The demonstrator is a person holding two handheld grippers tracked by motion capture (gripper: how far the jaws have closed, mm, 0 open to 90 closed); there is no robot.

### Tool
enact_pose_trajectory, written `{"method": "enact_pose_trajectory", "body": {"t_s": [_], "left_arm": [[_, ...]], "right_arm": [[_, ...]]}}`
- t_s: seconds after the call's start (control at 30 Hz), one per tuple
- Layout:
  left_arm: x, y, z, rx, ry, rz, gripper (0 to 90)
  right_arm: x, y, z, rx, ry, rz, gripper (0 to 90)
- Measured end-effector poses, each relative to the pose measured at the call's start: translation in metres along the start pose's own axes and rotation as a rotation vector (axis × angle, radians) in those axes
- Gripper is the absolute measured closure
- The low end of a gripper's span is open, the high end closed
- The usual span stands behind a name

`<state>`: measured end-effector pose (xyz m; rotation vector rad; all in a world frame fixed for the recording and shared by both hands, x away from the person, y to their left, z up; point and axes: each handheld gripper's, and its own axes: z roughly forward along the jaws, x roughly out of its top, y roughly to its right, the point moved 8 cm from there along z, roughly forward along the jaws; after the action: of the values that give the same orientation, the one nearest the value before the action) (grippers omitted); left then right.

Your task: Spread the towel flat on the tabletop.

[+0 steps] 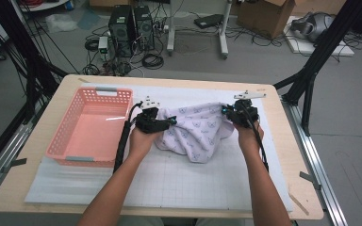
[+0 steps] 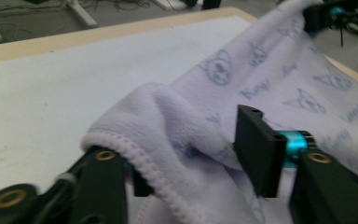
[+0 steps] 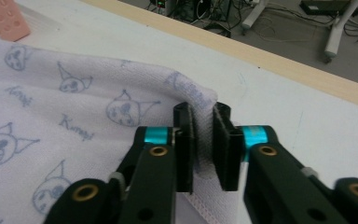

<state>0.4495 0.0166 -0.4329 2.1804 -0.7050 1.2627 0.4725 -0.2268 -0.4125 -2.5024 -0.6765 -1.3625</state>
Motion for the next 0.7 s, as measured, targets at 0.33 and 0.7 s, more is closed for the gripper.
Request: {"method": "enact_pose_trajectory", "body": {"t_s": [0.33, 0.7], "left_arm": [[-0.020, 0.021, -0.025, -0.003, 0.007, 0.077, 38.9], [-0.061, 0.023, -0.045, -0.015, -0.059, 0.081, 37.3]], "right_arm": [[-0.012, 0.001, -0.053, 0.031, 0.090, 0.004, 64.9], [-0.095, -0.034, -0.065, 0.138, -0.010, -0.025, 62.3]]}}
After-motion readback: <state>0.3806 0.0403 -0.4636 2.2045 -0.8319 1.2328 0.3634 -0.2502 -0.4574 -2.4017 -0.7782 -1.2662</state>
